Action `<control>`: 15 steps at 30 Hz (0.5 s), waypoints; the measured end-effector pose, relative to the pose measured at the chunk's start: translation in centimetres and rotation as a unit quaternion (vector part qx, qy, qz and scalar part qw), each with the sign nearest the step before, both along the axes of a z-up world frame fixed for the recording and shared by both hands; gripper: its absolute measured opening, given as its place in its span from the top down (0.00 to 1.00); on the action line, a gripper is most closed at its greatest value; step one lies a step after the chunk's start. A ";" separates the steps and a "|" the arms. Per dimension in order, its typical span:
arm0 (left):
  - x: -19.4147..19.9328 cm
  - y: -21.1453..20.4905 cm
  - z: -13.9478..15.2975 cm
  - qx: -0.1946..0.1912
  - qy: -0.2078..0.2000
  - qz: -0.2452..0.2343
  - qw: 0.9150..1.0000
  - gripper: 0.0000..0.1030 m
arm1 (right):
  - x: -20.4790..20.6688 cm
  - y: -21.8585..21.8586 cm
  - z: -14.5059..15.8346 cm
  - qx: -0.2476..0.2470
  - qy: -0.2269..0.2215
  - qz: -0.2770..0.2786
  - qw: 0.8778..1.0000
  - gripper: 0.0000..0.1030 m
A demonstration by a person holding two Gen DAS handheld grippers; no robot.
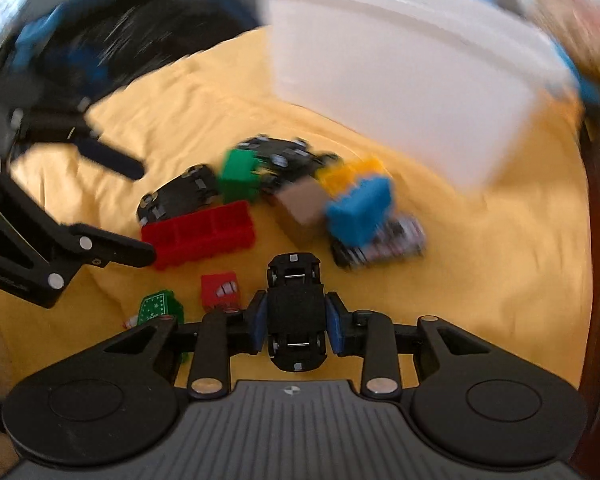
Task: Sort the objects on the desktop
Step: 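Grasp the black-and-yellow race car with the right tool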
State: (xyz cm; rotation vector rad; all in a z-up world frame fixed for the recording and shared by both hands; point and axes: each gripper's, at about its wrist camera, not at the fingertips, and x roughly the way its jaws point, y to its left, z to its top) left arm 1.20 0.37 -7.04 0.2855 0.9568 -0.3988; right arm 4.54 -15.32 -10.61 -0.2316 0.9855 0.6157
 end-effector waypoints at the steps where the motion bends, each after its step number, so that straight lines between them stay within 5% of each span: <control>1: 0.1 0.1 -0.1 -0.001 0.001 0.000 1.000 0.33 | 0.1 -1.0 0.0 0.024 0.019 -0.022 0.999 0.67; 3: 0.1 0.0 -0.1 -0.002 0.003 0.000 1.000 0.33 | -0.1 -2.2 0.0 0.055 0.038 -0.047 0.997 0.66; 6: 0.0 -0.3 -0.1 0.002 0.001 -0.008 1.000 0.33 | -1.5 -1.8 0.6 -0.012 -0.028 -0.053 0.998 0.50; 8: -0.1 -0.5 -0.1 0.001 -0.001 -0.013 1.000 0.33 | -2.4 -1.2 1.3 -0.035 -0.067 -0.035 0.997 0.55; 15: -0.4 -0.9 -0.2 0.003 -0.002 -0.014 1.000 0.33 | -3.6 1.3 0.0 -0.074 -0.071 0.004 0.995 0.63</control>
